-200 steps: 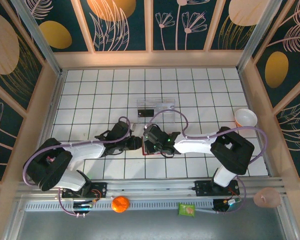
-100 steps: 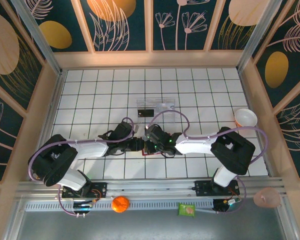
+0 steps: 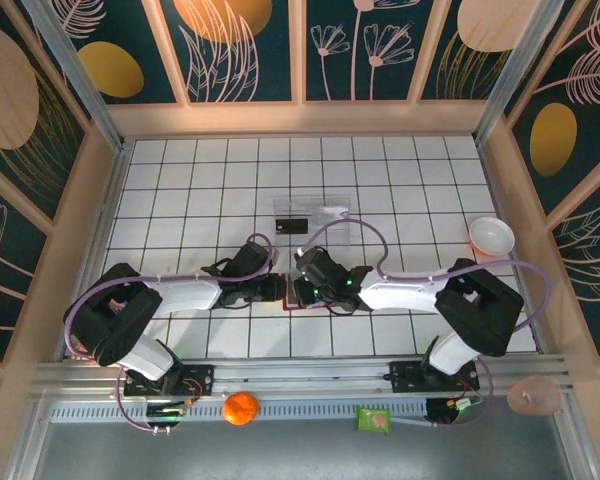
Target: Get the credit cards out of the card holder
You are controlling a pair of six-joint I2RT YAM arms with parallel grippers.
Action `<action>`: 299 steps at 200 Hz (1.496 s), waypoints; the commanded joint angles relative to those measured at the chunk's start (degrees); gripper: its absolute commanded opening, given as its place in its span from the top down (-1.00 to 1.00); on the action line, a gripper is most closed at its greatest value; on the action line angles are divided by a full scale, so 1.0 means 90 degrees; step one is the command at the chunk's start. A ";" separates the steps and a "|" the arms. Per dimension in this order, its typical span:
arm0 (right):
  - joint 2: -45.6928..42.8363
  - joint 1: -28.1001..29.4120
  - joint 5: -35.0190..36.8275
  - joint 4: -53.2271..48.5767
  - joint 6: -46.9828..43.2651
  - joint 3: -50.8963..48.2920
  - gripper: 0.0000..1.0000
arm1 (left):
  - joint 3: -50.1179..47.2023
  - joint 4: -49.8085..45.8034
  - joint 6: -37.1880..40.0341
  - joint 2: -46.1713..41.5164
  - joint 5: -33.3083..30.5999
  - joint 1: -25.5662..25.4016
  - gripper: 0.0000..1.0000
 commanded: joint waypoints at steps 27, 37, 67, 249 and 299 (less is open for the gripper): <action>-0.0819 -0.0213 0.1100 -0.0789 0.0994 -0.0564 0.51 | -0.0068 -0.0437 0.0089 0.0368 -0.0018 -0.0086 0.61; -0.1031 -0.0278 0.1287 -0.1021 0.1301 -0.0745 0.26 | -0.0058 -0.0432 0.0075 0.0354 -0.0030 -0.0087 0.61; -0.1877 -0.0403 0.1694 -0.1415 0.1671 -0.1060 -0.07 | 0.0041 -0.0567 0.0167 0.0183 -0.0188 -0.0079 0.54; -0.0704 -0.0971 -0.0206 -0.0555 0.1361 -0.1081 0.88 | 0.0838 -0.0583 0.0586 -0.0214 -0.0275 -0.0092 0.34; -0.1216 -0.0795 0.0186 -0.0584 0.0994 -0.0630 0.83 | 0.0875 -0.0583 0.0765 -0.0482 -0.0081 -0.0097 0.26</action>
